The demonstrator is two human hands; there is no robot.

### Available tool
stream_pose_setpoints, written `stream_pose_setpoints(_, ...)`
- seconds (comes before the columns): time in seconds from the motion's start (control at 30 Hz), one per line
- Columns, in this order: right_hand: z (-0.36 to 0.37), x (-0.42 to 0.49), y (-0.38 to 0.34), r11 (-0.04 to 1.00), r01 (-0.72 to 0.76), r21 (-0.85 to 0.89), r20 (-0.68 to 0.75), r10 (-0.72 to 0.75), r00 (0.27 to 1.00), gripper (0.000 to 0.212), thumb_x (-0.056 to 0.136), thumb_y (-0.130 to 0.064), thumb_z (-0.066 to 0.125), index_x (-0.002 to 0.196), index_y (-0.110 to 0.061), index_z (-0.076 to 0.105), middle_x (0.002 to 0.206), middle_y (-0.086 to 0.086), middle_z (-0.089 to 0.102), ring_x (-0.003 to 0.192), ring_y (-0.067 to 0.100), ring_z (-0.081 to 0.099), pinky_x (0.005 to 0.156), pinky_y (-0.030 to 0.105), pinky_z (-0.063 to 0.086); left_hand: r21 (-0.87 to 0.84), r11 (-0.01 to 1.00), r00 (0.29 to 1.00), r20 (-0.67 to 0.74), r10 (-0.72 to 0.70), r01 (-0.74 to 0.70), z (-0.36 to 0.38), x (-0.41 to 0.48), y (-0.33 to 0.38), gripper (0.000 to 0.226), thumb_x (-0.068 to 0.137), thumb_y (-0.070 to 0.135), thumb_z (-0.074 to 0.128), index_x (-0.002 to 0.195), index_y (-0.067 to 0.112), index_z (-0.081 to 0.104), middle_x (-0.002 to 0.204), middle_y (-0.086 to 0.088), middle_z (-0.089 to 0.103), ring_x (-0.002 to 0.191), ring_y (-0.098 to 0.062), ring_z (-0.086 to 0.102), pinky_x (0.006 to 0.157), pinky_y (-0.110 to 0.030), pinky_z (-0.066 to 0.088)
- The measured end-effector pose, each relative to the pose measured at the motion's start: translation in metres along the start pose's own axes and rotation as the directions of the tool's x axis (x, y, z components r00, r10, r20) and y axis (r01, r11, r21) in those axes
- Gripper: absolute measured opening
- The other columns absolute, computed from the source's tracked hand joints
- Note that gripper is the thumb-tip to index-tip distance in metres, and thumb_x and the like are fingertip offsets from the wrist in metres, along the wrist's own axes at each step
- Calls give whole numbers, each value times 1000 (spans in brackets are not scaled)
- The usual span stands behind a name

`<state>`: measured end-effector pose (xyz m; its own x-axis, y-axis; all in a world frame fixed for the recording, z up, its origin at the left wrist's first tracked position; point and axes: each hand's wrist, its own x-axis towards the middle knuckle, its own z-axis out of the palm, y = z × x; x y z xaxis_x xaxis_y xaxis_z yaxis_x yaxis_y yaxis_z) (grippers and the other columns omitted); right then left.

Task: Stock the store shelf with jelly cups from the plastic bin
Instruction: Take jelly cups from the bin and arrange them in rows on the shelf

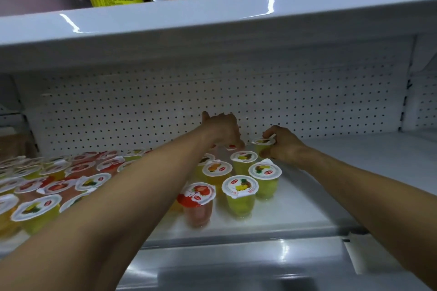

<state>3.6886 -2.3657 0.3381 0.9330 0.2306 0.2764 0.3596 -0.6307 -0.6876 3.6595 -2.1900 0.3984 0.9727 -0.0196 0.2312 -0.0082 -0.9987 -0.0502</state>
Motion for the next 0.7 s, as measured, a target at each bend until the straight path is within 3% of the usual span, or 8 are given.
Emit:
stream_pose_setpoints(0.2, -5, -6, -4, 999, 1, -50, 54, 2, 999, 55, 77, -18, 77, 126, -20, 51, 129, 6, 53, 102, 18, 54, 79, 24, 44, -24, 1000, 998, 61, -13, 15, 0, -3, 0, 47, 80, 57, 67, 112, 22, 67, 111, 5, 69, 109, -21, 56, 109, -51, 24)
stream_pose_setpoints(0.3, -17, -19, -9, 995, 20, -101, 37, -17, 999, 62, 81, -29, 74, 136, -21, 47, 138, 6, 47, 117, 21, 52, 86, 24, 40, -113, 994, 999, 28, 15, -12, -6, -10, -3, 45, 82, 58, 65, 107, 22, 70, 114, 5, 69, 104, -20, 59, 103, -46, 38)
stream_pose_setpoints(0.43, -40, -51, -17, 969, 161, -189, -107, -184, 977, 47, 88, -35, 65, 131, -24, 51, 131, 4, 54, 111, 21, 56, 94, 35, 48, -313, 941, 977, -201, 70, -132, -28, -51, -1, 31, 86, 45, 68, 107, 23, 72, 114, 4, 69, 100, -15, 62, 91, -36, 51)
stream_pose_setpoints(0.53, -52, -89, -26, 930, 265, -253, -195, -318, 928, 37, 88, -33, 61, 125, -27, 54, 118, -2, 61, 96, 17, 61, 86, 40, 52, -349, 918, 914, -404, 36, -190, -35, -102, 11, 31, 86, 44, 67, 112, 28, 69, 106, 7, 70, 92, -12, 64, 87, -36, 53)
stream_pose_setpoints(0.7, -59, -166, -36, 868, 418, -266, -235, -479, 846, 31, 88, -33, 60, 119, -31, 57, 105, -11, 62, 87, 13, 61, 79, 38, 52, -363, 907, 849, -528, -14, -211, -26, -201, 32, 29, 86, 42, 69, 112, 27, 69, 92, 11, 68, 76, -9, 65, 79, -34, 55)
